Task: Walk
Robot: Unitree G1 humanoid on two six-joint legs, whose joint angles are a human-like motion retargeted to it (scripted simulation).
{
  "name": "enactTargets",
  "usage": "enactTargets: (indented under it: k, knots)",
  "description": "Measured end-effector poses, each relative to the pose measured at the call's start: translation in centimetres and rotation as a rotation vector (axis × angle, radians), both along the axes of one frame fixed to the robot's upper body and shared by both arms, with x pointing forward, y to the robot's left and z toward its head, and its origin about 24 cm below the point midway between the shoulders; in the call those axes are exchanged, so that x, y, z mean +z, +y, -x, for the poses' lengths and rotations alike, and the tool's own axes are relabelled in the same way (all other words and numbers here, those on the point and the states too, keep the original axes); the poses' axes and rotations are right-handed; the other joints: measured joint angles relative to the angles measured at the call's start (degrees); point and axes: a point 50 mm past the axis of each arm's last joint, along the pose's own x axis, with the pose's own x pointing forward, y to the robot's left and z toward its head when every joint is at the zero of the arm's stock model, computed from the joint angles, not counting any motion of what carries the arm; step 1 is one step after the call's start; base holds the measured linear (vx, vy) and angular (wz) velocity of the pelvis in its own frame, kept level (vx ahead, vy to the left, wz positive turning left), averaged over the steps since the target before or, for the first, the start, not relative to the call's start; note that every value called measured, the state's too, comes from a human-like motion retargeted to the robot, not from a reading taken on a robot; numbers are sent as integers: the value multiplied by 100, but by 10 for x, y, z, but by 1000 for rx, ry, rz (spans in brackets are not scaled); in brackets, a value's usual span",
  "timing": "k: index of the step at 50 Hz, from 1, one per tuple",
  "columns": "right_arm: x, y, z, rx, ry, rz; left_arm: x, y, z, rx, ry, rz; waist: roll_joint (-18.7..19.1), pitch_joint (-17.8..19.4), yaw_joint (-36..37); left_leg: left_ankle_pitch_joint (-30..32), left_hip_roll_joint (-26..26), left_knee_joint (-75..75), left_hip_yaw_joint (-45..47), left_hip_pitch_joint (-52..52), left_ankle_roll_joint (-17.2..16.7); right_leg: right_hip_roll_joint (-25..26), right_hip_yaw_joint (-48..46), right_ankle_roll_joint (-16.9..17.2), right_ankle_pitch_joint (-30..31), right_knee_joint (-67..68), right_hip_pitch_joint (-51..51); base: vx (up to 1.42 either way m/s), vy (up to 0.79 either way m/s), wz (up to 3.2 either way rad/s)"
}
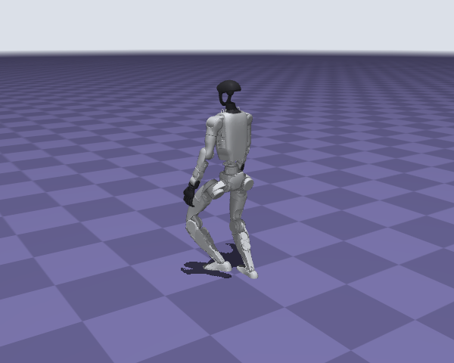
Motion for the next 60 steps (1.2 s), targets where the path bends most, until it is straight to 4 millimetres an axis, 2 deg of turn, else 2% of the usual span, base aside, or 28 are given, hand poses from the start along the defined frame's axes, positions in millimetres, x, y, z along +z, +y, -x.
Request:
enactTargets:
  k: [3, 8, 12, 14, 15, 17, 20, 23, 26, 30, 33, 37, 42, 46, 48, 50, 52, 55, 57, 60]
  knots:
    - [14, -1, -28, 12, -89, 17, -5, 7, 19, 29, 57, -19, -266, -334, -5, 186, -460, -1552, 263, -697, -119, -315, 51, 86, -179, 66, -330, 41, 6, -14]
    - [37, 2, -67, 26, -218, 40, -9, 21, 51, 80, 151, -49, -471, -827, -75, 746, -1054, -3636, 441, -1182, -211, -483, 151, 169, -291, -105, -566, 48, 12, 4]
    - [44, 7, -78, 10, -274, 24, -10, 33, 76, 150, 215, -62, -524, -1002, 18, 897, -1068, -3040, 455, -1318, 6, -591, 247, 169, -454, 250, -339, 56, 14, -22]
    - [43, 9, -77, 0, -281, 15, -10, 37, 84, 190, 231, -63, -652, -1028, 28, 870, -1226, -2638, 503, -1246, 191, -885, 249, 262, -459, 703, -225, 59, 16, -2]
    - [42, 11, -76, -3, -283, 7, -9, 42, 86, 213, 233, -67, -788, -1000, 29, 807, -1420, -2645, 585, -1032, 307, -1104, 279, 349, -400, 910, -104, 59, 18, 19]
    - [39, 12, -71, 3, -276, 1, -9, 42, 87, 242, 225, -61, -939, -1025, -17, 606, -1698, -2422, 624, -890, 508, -1455, 313, 598, 134, 1565, -80, 55, 19, 36]
    - [34, 15, -65, 21, -264, -22, -6, 47, 77, 267, 184, -61, -1367, -884, -157, 494, -2524, -2956, 792, -119, 843, -2249, 536, 1132, 1703, 2659, -86, 50, 21, 50]
    - [31, 16, -59, 25, -258, -36, -2, 49, 57, 249, 122, -80, -1584, -766, -338, 373, -3084, -3315, 695, 463, 1040, -2765, 770, 1244, 2537, 3687, -415, 46, 15, 50]
    - [26, 16, -51, 11, -247, -43, 3, 47, 32, 204, 61, -105, -1624, -678, -549, 220, -3388, -3470, 484, 931, 1079, -3155, 814, 976, 2247, 4420, -831, 46, 8, 48]
    - [18, 17, -38, -22, -223, -53, 12, 41, -7, 133, -23, -130, -1530, -534, -870, 176, -3670, -4022, 25, 1729, 1048, -3415, 743, 530, 1238, 4668, -1467, 46, 3, 53]
    - [9, 19, -22, -44, -181, -67, 20, 32, -34, 84, -86, -130, -1404, -439, -1102, 82, -3677, -4239, -327, 2204, 954, -3324, 602, 322, 681, 4334, -1947, 45, -6, 55]
    - [-6, 24, 4, -79, -100, -90, 32, 18, -67, 23, -177, -121, -1218, -293, -1297, -211, -3444, -4160, -713, 2650, 847, -2866, 412, 310, 425, 3436, -2501, 43, -11, 44]
    - [-22, 29, 43, -160, 20, -129, 46, -1, -98, -59, -280, -92, -917, -229, -1272, -665, -2867, -3774, -1017, 2856, 773, -1951, 186, 673, 694, 1693, -2982, 43, -15, 22]
    - [-30, 31, 68, -217, 89, -157, 50, -14, -107, -120, -315, -65, -781, -454, -1127, -771, -2526, -3648, -1153, 2753, 647, -1362, 134, 981, 1107, 148, -3274, 44, -19, 4]
    - [-32, 30, 76, -238, 110, -164, 48, -17, -104, -137, -308, -54, -744, -577, -1065, -821, -2382, -3524, -1182, 2722, 574, -1170, 129, 1059, 1358, -340, -3312, 47, -19, 3]
    - [-33, 30, 83, -250, 124, -166, 42, -18, -96, -137, -283, -45, -737, -596, -1037, -928, -2205, -3157, -1054, 2727, 486, -1132, 129, 1080, 1493, -69, -3449, 49, -19, 12]
    - [-33, 26, 87, -258, 128, -159, 35, -14, -83, -117, -242, -33, -679, -666, -1041, -877, -2013, -2977, -1082, 2877, 379, -1010, 74, 1023, 1716, -65, -3261, 56, -19, 5]
    - [-33, 23, 89, -261, 127, -147, 21, -6, -56, -63, -158, -26, -556, -690, -986, -728, -1647, -2075, -1122, 2899, 110, -787, 23, 804, 1781, 681, -3276, 54, -18, -19]
    - [-31, 19, 87, -235, 124, -130, 13, 3, -34, -4, -92, -12, -191, -666, -992, -194, -1110, -1377, -1283, 2890, -291, -290, -232, 513, 1755, 494, -2840, 53, -18, -30]
    - [-28, 14, 79, -201, 104, -113, 4, 10, -8, 49, -17, -2, 186, -585, -914, 1016, -482, -116, -1422, 2547, -782, 293, -377, 155, 1610, 428, -2450, 48, -14, -25]
